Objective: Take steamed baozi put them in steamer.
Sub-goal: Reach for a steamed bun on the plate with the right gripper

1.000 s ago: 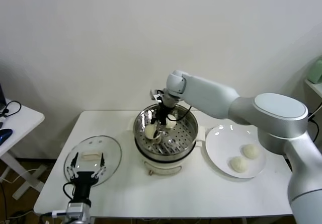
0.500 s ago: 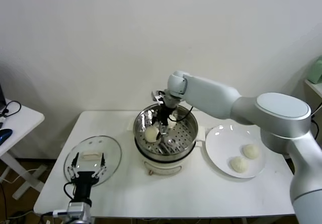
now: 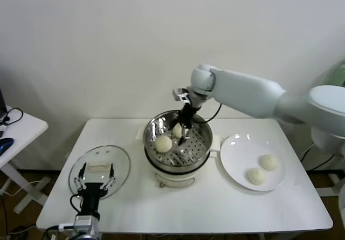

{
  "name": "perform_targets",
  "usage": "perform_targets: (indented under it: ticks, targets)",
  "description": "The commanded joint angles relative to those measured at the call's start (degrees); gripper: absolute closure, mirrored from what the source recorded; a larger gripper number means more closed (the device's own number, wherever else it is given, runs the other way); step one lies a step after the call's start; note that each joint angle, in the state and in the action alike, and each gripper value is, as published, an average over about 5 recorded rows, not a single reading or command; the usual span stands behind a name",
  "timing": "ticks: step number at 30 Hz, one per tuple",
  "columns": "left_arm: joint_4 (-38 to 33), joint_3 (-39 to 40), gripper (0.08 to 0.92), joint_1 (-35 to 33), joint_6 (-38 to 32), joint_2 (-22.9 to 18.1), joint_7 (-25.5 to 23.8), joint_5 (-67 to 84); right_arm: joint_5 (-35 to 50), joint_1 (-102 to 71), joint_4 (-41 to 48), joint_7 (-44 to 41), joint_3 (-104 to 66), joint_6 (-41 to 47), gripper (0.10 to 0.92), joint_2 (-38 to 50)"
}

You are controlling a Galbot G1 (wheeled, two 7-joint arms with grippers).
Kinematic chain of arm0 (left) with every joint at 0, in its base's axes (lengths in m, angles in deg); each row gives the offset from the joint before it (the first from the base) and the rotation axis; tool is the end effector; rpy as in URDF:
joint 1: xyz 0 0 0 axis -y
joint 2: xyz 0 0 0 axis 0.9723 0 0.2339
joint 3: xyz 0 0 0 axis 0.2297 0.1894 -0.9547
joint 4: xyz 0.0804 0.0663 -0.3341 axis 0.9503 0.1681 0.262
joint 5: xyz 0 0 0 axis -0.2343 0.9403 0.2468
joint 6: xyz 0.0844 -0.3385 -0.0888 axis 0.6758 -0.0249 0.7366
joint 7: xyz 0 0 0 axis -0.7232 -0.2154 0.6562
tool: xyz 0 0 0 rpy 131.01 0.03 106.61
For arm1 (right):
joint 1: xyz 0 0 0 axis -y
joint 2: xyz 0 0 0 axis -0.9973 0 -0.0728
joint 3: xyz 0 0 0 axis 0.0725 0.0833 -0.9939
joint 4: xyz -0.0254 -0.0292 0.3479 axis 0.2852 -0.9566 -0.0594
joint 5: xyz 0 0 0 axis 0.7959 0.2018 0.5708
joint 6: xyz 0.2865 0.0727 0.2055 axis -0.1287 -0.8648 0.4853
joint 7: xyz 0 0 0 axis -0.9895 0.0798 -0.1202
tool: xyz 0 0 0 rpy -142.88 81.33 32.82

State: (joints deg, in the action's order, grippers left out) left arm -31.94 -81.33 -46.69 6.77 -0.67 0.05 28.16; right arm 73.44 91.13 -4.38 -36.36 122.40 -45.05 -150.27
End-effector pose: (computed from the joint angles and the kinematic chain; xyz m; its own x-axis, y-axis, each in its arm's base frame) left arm 0.1677 0.0413 -0.3370 -0.9864 -0.1503 0.0660 -0.1266 0.9526 0.2765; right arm 0.5940 0.0715 -0.0358 0.0665 -0.3305 0.9415 -0.9367 -0.3456 -0.0551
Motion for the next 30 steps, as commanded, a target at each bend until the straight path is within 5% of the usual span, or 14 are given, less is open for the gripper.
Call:
perform_targets:
  ticks: [1,13,30]
  targets:
    - [0.07,-0.21,0.177,0.03,-0.61,0.82,0.94,-0.06,-6.17,6.18,-13.92,-2.89,0.46,-2.45,0.203,19.81]
    - [-0.67,-0.91,0.177,-1.44,-0.9,1.08,1.08,-0.19,-22.55,-9.79,-15.61,-2.21,-7.97,-6.74,0.203,37.42]
    - [-1.02,-1.57,0.177,-3.16,-1.07,0.23,1.06,-1.22,-34.24,-35.41,-9.83,-0.03,-25.47,-11.34,0.203,36.83]
